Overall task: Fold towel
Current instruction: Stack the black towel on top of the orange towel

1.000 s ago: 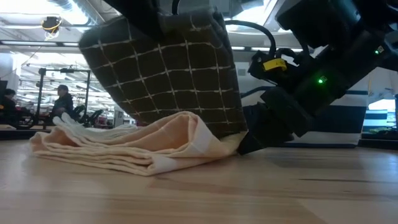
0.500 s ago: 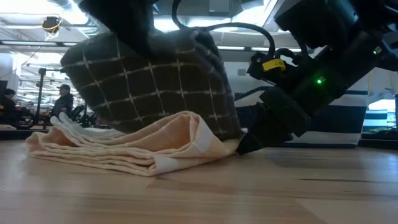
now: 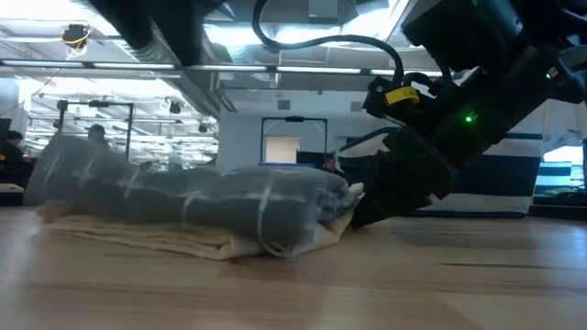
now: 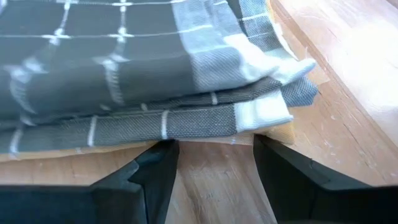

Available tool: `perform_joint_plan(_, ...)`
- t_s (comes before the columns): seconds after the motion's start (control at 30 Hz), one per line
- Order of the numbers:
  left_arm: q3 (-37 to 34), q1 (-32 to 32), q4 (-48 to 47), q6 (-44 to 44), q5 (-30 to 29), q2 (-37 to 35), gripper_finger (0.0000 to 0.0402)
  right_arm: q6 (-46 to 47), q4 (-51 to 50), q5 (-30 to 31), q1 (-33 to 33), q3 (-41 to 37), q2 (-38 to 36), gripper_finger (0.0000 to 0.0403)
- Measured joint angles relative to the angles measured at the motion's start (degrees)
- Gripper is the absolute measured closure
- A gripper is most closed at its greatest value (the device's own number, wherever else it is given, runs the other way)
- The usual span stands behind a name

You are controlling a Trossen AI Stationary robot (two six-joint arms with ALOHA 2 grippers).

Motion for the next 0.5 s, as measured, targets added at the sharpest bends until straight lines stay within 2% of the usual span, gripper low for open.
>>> perform_joint_plan(0.1,1.6,-0.2,-0.3,-3.2,4.1,-0.1,0.0229,0.0,-0.6,-0.6,0.0,0.1,0.0,0.0187)
perform_joint_plan(0.2,0.2,-0.3,0.4,-4.1,-0.5,-0.1,0.0228,-0.2,-1.3,-2.1,-0.1,0.1,-0.2,0.0187)
perform_joint_plan(0.3,-4.3,0.9,3.5,-5.3,-5.1,0.2,0.0233,-1.0,-4.2,-5.4,-0.1,0.7,-1.4,0.0187)
perform_joint_plan(0.5,-14.6,5.2,14.9,-10.9,-4.2,0.3,0.0245,-1.2,-17.6,-15.1,0.1,2.0,-6.4,0.0187)
